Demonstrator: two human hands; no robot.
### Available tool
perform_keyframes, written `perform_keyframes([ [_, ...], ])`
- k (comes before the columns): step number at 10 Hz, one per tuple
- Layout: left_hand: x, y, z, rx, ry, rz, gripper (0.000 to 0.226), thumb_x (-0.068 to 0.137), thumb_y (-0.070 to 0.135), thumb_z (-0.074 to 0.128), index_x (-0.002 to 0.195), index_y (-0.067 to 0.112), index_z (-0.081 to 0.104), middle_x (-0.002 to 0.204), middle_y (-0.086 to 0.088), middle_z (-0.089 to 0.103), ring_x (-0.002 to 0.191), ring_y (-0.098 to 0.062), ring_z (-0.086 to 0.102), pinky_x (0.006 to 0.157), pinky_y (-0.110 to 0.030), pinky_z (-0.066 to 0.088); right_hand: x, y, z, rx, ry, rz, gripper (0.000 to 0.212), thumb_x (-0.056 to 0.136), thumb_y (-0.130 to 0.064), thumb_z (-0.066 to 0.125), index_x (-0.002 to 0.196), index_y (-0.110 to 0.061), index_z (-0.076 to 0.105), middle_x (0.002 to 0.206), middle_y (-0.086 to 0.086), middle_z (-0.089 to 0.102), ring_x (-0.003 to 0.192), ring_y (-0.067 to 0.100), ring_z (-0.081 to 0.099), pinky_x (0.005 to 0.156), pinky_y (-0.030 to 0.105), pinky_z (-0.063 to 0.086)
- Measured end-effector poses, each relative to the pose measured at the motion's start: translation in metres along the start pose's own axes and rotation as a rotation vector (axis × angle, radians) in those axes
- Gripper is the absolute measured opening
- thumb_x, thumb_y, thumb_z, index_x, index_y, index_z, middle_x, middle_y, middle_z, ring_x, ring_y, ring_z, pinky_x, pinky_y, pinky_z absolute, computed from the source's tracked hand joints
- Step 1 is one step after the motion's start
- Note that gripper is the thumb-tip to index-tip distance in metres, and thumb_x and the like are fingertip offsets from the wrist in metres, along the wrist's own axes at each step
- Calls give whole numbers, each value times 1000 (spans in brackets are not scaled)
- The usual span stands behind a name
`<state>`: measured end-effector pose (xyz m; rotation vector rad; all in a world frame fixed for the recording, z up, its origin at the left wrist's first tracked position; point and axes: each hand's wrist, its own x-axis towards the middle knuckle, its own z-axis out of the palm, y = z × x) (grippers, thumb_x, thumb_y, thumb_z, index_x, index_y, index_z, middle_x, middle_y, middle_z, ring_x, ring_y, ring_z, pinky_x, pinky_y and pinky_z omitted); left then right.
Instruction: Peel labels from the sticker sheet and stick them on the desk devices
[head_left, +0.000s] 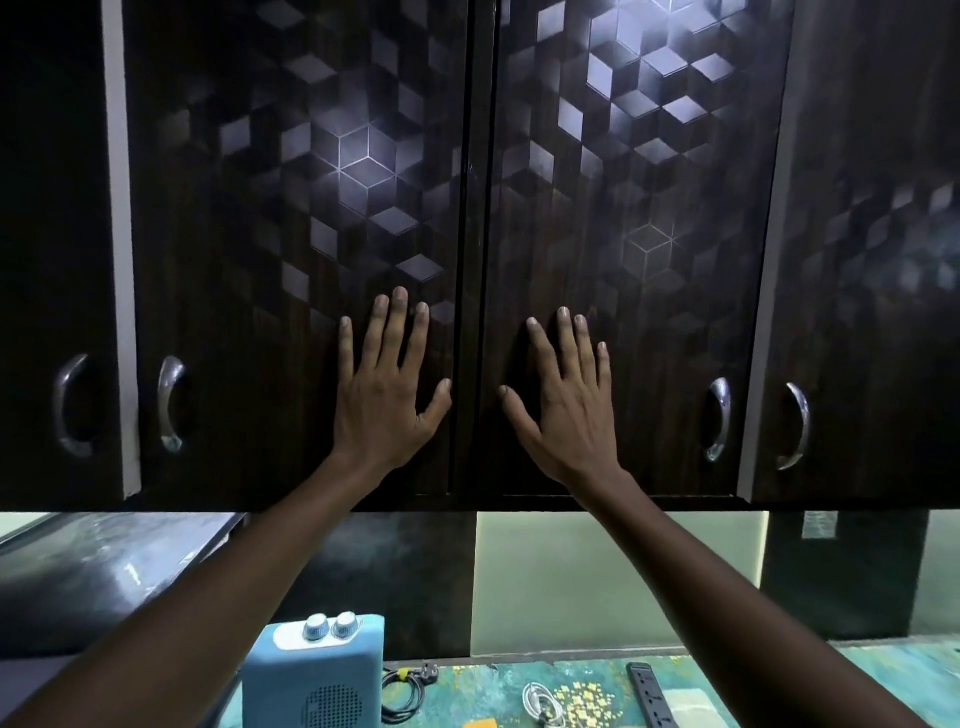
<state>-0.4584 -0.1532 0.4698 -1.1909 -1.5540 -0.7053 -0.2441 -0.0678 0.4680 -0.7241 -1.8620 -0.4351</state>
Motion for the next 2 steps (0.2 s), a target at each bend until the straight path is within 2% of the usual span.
perform_keyframes([
  [1, 1, -1, 1, -18, 14, 11, 85, 98, 58, 41, 164, 15, 9, 173, -13, 0, 160, -28, -1, 125, -61, 9, 5, -23, -24, 348, 91, 167, 60, 101, -52, 50, 154, -26, 39, 166, 6, 31, 154, 18, 27, 126, 49, 25],
  [2, 2, -3, 1, -23, 40, 21, 85, 98, 59, 41, 164, 15, 12, 172, -13, 3, 160, -28, 1, 124, -62, 8, 4, -43, -65, 759, 250, 282, 37, 103, -45, 50, 129, -21, 63, 128, -1, 66, 119, 9, 62, 100, 43, 56],
])
